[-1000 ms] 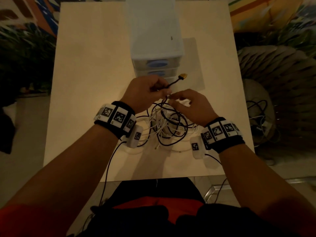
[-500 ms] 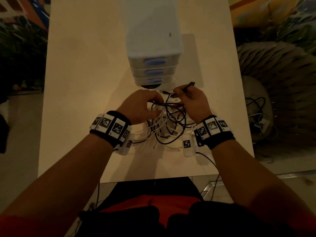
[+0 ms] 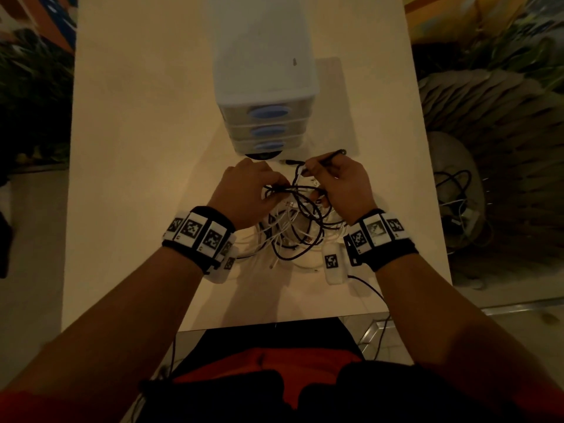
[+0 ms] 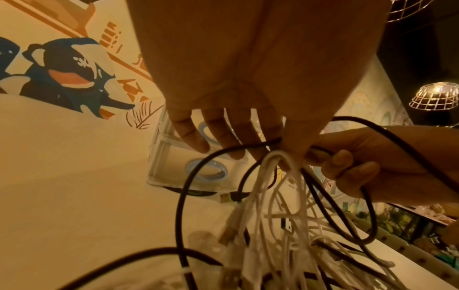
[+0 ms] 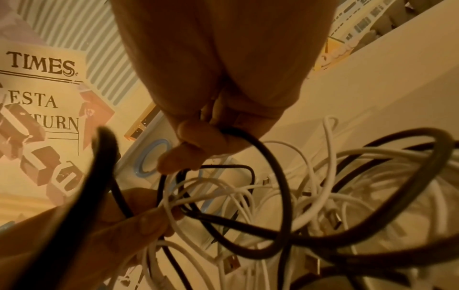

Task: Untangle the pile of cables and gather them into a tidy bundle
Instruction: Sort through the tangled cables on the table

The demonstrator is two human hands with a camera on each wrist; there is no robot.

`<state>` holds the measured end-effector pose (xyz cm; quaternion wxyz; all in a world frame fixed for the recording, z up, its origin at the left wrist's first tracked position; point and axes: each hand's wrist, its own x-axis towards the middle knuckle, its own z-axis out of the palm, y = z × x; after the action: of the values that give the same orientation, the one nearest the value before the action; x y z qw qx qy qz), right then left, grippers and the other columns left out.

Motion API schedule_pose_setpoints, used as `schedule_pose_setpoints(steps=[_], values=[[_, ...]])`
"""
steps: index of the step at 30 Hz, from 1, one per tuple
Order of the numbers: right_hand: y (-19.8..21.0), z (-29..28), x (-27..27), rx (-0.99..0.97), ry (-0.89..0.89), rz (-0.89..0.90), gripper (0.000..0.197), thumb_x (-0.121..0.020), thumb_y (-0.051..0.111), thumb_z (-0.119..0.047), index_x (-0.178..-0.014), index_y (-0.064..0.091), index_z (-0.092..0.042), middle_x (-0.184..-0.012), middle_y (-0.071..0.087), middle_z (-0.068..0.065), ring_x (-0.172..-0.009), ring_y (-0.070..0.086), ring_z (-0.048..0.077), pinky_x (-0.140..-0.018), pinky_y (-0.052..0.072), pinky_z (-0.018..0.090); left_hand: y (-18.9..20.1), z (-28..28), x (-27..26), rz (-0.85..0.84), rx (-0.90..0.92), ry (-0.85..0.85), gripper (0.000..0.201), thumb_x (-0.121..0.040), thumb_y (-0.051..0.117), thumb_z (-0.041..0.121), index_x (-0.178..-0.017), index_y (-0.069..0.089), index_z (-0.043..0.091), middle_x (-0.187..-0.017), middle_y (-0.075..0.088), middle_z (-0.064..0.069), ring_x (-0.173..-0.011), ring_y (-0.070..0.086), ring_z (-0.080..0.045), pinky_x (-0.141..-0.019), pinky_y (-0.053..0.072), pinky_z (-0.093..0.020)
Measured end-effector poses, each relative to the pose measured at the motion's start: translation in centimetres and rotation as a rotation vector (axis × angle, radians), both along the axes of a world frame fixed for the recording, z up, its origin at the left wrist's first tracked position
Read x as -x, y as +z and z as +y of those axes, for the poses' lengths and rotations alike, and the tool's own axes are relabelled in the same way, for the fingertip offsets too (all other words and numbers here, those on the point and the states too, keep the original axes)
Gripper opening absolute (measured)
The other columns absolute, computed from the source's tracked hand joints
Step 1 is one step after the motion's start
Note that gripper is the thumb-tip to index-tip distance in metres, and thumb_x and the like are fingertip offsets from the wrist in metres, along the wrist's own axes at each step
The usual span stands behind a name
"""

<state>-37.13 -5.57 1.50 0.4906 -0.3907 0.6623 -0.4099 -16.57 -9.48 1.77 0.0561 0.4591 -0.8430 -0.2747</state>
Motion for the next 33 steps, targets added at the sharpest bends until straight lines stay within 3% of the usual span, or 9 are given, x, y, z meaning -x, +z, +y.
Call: schedule_pose_setpoints(steps=[5, 9, 12, 15, 18, 22, 25, 29, 33], values=[[0.2, 0.3, 0.3, 0.026, -0.029, -0.119, 0.017, -0.1, 0.063, -0.022, -0.108, 0.064, -0.006, -0.096, 0.078, 0.006, -0.057, 0.071, 0.03, -0.042, 0.048, 0.025, -0.3, 0.6, 0.1, 0.049, -0.022, 0.018, 0.034, -0.094, 0.049, 0.048, -0.111, 0.07, 0.027, -0.101, 0.064, 0.002, -0.094, 0.055, -0.027, -0.079, 0.048, -0.047], [0.2, 1.1, 0.6, 0.046, -0.051, -0.211, 0.009, -0.101, 0.06, -0.015, -0.108, 0.053, -0.012, -0.094, 0.077, 0.009, -0.054, 0.069, 0.021, -0.045, 0.049, 0.023, 0.8, 0.8, -0.6, 0.084, -0.092, -0.031, 0.048, -0.083, 0.041, 0.064, -0.106, 0.069, 0.032, -0.097, 0.065, 0.01, -0.097, 0.054, -0.021, -0.087, 0.043, -0.045], [0.2, 1.6, 0.5, 0.056, -0.079, -0.25, 0.011, -0.1, 0.06, -0.011, -0.1, 0.049, -0.012, -0.091, 0.075, 0.009, -0.05, 0.065, 0.019, -0.045, 0.046, 0.02, 1.4, 0.3, -0.6, 0.13, -0.268, 0.063, 0.047, -0.092, 0.032, 0.063, -0.104, 0.071, 0.039, -0.096, 0.072, 0.011, -0.095, 0.061, -0.015, -0.093, 0.046, -0.044], [-0.2, 1.7, 0.1, 0.061, -0.069, -0.218, 0.01, -0.1, 0.061, -0.013, -0.097, 0.051, -0.015, -0.091, 0.075, 0.008, -0.055, 0.067, 0.018, -0.05, 0.05, 0.022, 1.2, 0.0, 0.3, 0.104, -0.186, 0.035, 0.039, -0.093, 0.043, 0.061, -0.106, 0.073, 0.039, -0.099, 0.073, 0.011, -0.093, 0.065, -0.013, -0.088, 0.051, -0.044], [-0.3, 1.5, -0.2, 0.019, -0.051, -0.203, 0.01, -0.098, 0.065, -0.021, -0.1, 0.056, -0.017, -0.09, 0.076, 0.007, -0.065, 0.071, 0.022, -0.063, 0.058, 0.034, 0.9, 0.2, 0.9, 0.139, -0.115, 0.016, 0.039, -0.087, 0.053, 0.062, -0.094, 0.077, 0.031, -0.091, 0.068, 0.01, -0.086, 0.061, -0.015, -0.078, 0.052, -0.043], [0.1, 1.1, -0.2, -0.101, 0.012, -0.045, 0.034, -0.083, 0.079, -0.045, -0.098, 0.066, -0.017, -0.082, 0.078, 0.001, -0.07, 0.075, 0.02, -0.068, 0.059, 0.032, 1.1, 0.4, 1.2, 0.19, -0.039, 0.011, 0.035, -0.084, 0.063, 0.054, -0.09, 0.082, 0.025, -0.091, 0.072, 0.004, -0.081, 0.063, -0.017, -0.072, 0.049, -0.035], [0.6, 0.6, 0.2, -0.153, 0.03, -0.008, 0.031, -0.08, 0.084, -0.035, -0.097, 0.072, -0.013, -0.08, 0.078, 0.004, -0.072, 0.076, 0.019, -0.068, 0.06, 0.029, 1.4, 0.7, 1.4, 0.215, 0.005, 0.017, 0.023, -0.088, 0.071, 0.041, -0.089, 0.082, 0.021, -0.092, 0.073, 0.002, -0.078, 0.063, -0.017, -0.071, 0.05, -0.034], [1.1, -0.1, 0.8, -0.217, -0.17, -0.19, 0.026, -0.084, 0.076, -0.01, -0.108, 0.069, -0.004, -0.084, 0.076, 0.019, -0.072, 0.076, 0.029, -0.063, 0.059, 0.032, 1.5, 1.1, 1.1, 0.245, 0.006, 0.127, 0.019, -0.086, 0.071, 0.035, -0.085, 0.076, 0.017, -0.089, 0.067, 0.004, -0.072, 0.06, -0.014, -0.069, 0.053, -0.035], [0.0, 0.0, 2.1, -0.216, -0.188, 0.051, 0.048, -0.079, 0.078, -0.025, -0.122, 0.058, -0.019, -0.088, 0.077, 0.014, -0.074, 0.076, 0.026, -0.073, 0.064, 0.043, 1.4, 0.7, 0.3, 0.199, 0.028, 0.282, 0.018, -0.08, 0.072, 0.036, -0.075, 0.061, 0.023, -0.084, 0.055, 0.006, -0.065, 0.053, -0.014, -0.066, 0.039, -0.028]])
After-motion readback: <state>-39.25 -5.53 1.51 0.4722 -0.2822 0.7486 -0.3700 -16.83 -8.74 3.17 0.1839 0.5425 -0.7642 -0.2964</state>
